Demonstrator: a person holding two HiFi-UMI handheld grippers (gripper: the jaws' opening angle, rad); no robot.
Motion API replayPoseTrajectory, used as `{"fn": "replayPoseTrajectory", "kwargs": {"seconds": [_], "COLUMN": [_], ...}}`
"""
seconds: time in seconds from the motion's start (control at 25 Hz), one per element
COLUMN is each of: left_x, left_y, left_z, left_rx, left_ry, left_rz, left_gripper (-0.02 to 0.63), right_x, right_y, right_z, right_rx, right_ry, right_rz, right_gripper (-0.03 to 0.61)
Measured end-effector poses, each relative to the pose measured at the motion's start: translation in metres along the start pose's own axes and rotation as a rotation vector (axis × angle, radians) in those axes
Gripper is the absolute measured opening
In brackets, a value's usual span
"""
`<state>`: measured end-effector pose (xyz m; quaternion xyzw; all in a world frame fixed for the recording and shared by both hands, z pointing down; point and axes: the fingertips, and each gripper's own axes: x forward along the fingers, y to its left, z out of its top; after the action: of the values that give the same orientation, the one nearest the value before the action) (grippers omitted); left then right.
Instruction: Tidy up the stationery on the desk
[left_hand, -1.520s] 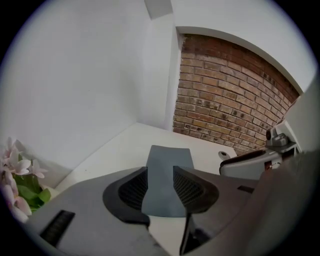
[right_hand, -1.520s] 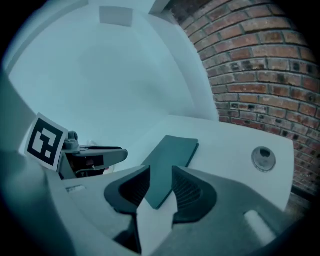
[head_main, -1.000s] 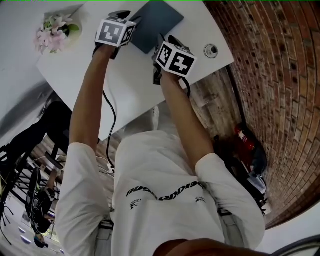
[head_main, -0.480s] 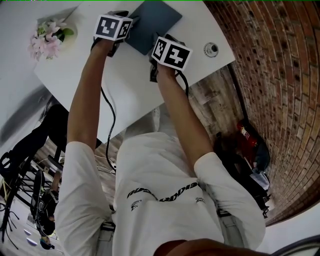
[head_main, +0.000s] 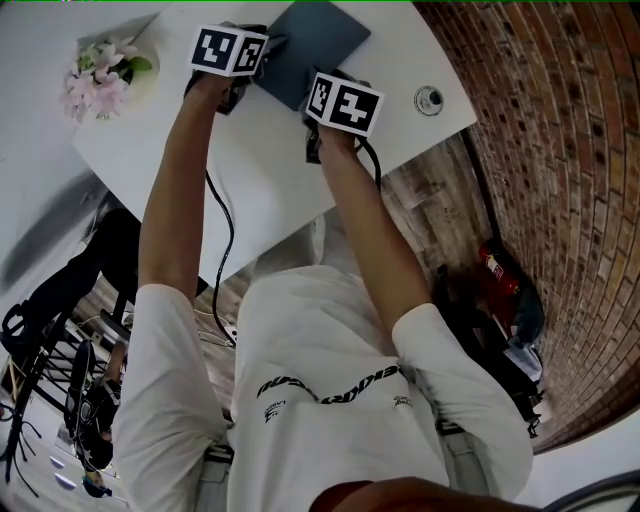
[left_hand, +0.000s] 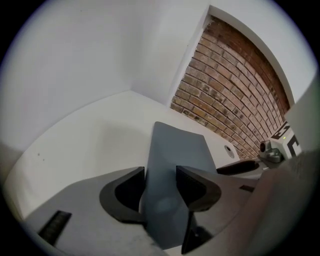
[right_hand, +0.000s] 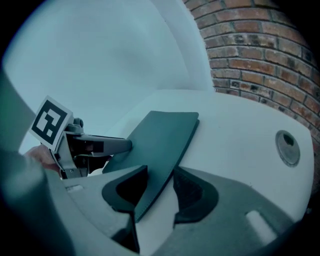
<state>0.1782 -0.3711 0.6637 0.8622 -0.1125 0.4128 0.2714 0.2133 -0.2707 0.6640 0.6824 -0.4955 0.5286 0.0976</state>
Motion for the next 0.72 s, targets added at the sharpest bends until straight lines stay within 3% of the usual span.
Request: {"fn": "replayPoseTrajectory", "kwargs": {"seconds": [0.24,0.72], "left_x": [-0.001,-0.021], "left_y": [-0.001,0.002], "left_z": [-0.004,-0.022], "left_rx": [-0.009,-0.118], "left_ry": [0.024,0.013], "left_rz": [-0.013,0.036], "left_gripper": [0.173,0.137], "right_x": [0.0,-0.002], "right_y": [-0.001,0.002], "right_z": [0.0,0.0], "right_rx": [-0.018,-0.1], "right_ry": [0.017,0.051], "right_rz": [-0.015,0.006], "right_gripper": [0.146,0.12]}}
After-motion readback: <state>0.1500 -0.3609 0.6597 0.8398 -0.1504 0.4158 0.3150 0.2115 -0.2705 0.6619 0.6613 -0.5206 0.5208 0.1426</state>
